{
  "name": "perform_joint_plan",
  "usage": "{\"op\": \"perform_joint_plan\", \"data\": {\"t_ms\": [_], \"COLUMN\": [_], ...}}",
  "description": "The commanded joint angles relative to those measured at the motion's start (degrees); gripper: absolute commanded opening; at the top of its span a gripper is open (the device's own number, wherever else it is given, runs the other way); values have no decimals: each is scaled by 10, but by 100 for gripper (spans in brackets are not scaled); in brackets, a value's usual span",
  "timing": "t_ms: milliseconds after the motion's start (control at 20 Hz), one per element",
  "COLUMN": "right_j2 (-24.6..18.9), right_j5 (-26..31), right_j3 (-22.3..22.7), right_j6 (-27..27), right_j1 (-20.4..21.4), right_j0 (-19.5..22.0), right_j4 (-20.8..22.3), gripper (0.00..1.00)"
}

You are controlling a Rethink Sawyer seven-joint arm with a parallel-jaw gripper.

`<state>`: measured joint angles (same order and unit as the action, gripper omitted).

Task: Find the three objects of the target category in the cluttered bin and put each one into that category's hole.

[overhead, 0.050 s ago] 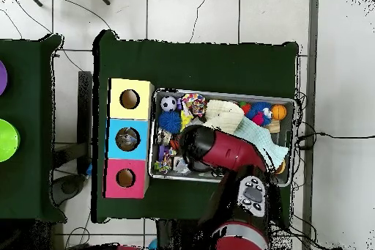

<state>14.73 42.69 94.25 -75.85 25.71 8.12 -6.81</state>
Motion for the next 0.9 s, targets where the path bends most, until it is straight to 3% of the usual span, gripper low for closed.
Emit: {"op": "perform_joint_plan", "data": {"t_ms": [50,550,900], "right_j2": [-123,-167,-161], "right_j5": [-32,-37,-46], "right_j3": [26,38,41], "right_j6": [-26,-47,-69], "right_j1": [-29,-28,-21], "right_j0": [50,83,79], "right_j4": [-19,-14,1], "gripper": [100,100,100]}}
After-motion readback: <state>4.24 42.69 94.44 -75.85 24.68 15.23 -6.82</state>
